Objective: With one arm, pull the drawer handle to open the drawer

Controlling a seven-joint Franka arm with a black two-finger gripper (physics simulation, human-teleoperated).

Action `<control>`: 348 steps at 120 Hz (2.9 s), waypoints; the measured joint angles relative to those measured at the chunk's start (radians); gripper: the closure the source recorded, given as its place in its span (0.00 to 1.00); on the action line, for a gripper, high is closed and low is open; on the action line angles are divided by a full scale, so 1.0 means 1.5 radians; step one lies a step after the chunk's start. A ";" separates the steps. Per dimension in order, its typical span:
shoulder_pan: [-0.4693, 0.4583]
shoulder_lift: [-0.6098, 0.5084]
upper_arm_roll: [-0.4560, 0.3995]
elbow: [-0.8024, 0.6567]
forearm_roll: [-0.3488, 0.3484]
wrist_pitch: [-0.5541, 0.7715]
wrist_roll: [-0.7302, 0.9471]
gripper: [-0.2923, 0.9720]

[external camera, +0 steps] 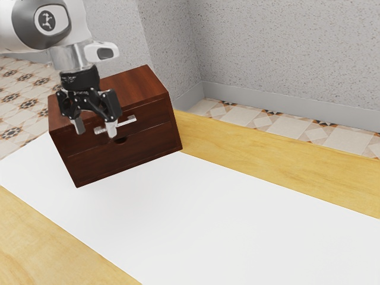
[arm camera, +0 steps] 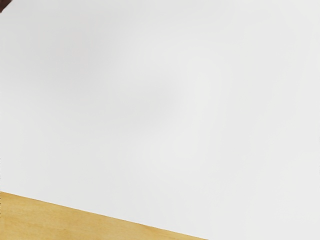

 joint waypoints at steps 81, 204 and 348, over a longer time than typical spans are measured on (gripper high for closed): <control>-0.023 -0.034 -0.096 0.093 0.020 0.084 0.443 0.23; -0.004 -0.053 -0.023 -0.243 0.078 0.485 0.611 0.38; 0.000 0.024 0.048 -0.227 0.137 0.570 0.518 0.51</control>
